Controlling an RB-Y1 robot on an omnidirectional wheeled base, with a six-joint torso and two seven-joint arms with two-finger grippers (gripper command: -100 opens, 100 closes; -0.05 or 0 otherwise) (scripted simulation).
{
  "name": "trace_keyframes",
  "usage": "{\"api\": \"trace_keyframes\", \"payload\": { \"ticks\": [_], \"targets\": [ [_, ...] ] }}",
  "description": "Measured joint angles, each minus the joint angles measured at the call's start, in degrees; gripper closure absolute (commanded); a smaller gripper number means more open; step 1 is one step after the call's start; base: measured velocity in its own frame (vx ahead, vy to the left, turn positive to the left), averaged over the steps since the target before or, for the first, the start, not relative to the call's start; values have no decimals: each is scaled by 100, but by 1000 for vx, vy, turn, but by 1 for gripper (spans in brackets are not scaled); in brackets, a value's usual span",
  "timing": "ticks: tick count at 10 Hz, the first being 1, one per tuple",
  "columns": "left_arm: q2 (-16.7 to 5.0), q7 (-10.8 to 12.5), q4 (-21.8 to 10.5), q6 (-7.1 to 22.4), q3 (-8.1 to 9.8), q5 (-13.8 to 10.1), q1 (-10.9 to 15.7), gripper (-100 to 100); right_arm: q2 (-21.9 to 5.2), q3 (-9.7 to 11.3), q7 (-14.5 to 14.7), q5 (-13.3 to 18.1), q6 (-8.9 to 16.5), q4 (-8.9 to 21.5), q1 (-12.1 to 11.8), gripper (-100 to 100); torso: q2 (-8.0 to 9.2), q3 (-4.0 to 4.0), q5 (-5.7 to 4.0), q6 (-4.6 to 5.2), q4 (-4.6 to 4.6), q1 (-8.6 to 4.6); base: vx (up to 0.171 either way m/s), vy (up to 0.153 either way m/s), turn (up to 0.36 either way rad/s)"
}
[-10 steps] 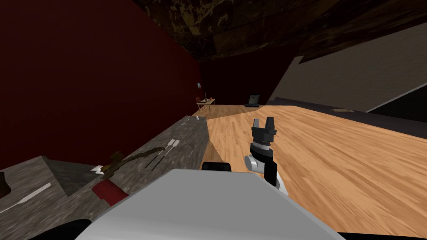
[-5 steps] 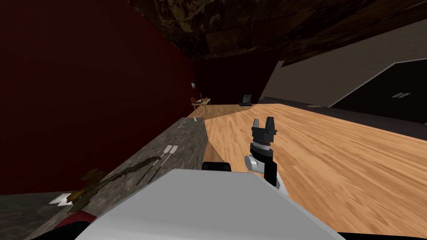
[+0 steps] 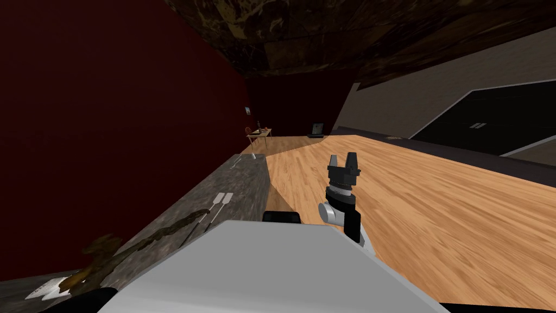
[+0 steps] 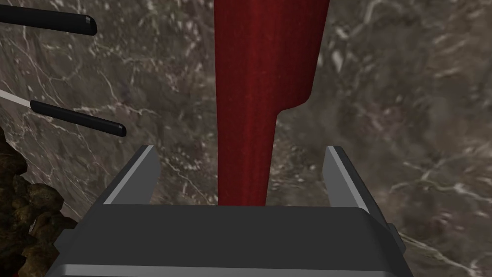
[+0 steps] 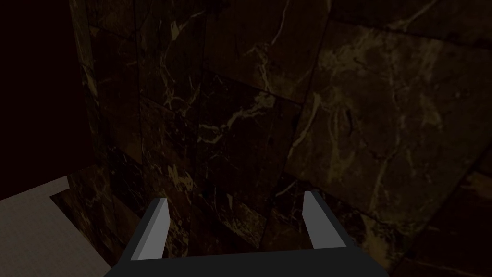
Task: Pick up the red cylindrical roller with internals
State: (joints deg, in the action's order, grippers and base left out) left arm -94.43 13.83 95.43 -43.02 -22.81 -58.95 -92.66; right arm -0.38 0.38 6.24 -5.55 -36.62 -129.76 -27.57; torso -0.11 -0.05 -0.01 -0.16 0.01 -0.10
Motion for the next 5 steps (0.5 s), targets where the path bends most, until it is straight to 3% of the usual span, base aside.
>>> {"api": "trace_keyframes", "payload": {
  "ticks": [4,5],
  "targets": [
    [-163,-296,324,319,219,-441,73,-100,0,0,0,0,0,0,1,0,21,12,-2,0,5,-7,-59,21,10],
    [-280,-471,516,397,353,-674,-24,-100,0,0,0,0,0,0,1,0,23,13,-2,0,5,-3,-76,29,10]
  ]
}}
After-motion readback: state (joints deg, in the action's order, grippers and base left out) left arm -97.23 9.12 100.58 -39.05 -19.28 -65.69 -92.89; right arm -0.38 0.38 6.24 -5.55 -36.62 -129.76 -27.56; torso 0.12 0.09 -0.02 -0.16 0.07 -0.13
